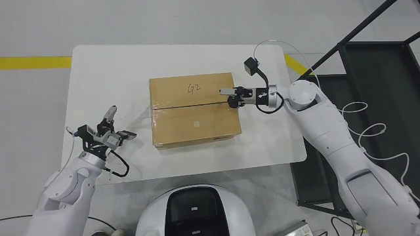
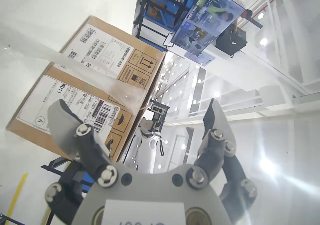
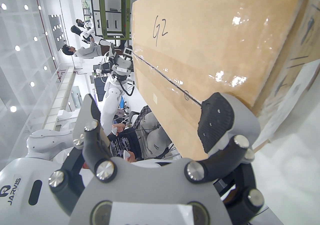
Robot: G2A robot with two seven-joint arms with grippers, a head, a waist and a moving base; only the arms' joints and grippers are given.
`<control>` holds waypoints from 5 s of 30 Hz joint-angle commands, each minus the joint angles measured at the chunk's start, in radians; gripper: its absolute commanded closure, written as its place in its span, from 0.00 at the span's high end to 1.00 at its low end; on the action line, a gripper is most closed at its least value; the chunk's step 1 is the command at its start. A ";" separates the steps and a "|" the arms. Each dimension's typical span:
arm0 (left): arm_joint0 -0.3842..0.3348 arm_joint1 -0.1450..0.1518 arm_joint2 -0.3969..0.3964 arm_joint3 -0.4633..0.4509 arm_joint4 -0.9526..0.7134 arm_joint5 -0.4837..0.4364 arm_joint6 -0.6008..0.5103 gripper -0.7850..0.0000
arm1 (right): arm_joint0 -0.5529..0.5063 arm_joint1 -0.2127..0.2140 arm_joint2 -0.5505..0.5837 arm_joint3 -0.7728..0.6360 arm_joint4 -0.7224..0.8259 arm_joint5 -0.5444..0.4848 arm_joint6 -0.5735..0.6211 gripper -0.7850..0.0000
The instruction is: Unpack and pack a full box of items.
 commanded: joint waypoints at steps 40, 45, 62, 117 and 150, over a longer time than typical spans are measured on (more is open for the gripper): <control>-0.122 -0.034 0.035 0.082 -0.069 0.040 0.074 0.40 | 0.000 0.000 0.000 0.000 0.000 0.000 0.000 1.00; -0.085 -0.037 0.023 0.003 -0.073 -0.009 0.089 0.35 | 0.000 0.000 0.000 0.000 0.000 0.000 0.000 1.00; -0.094 -0.047 0.098 -0.121 0.059 -0.008 0.074 0.00 | 0.000 0.000 0.000 0.000 0.000 0.000 0.000 1.00; -0.234 -0.083 0.378 -0.069 0.621 -0.029 0.072 1.00 | 0.000 0.000 0.000 0.000 0.000 0.000 0.000 1.00; -0.167 -0.062 0.224 -0.101 0.223 -0.093 -0.299 1.00 | -0.106 0.059 0.260 0.015 0.175 -0.044 0.062 1.00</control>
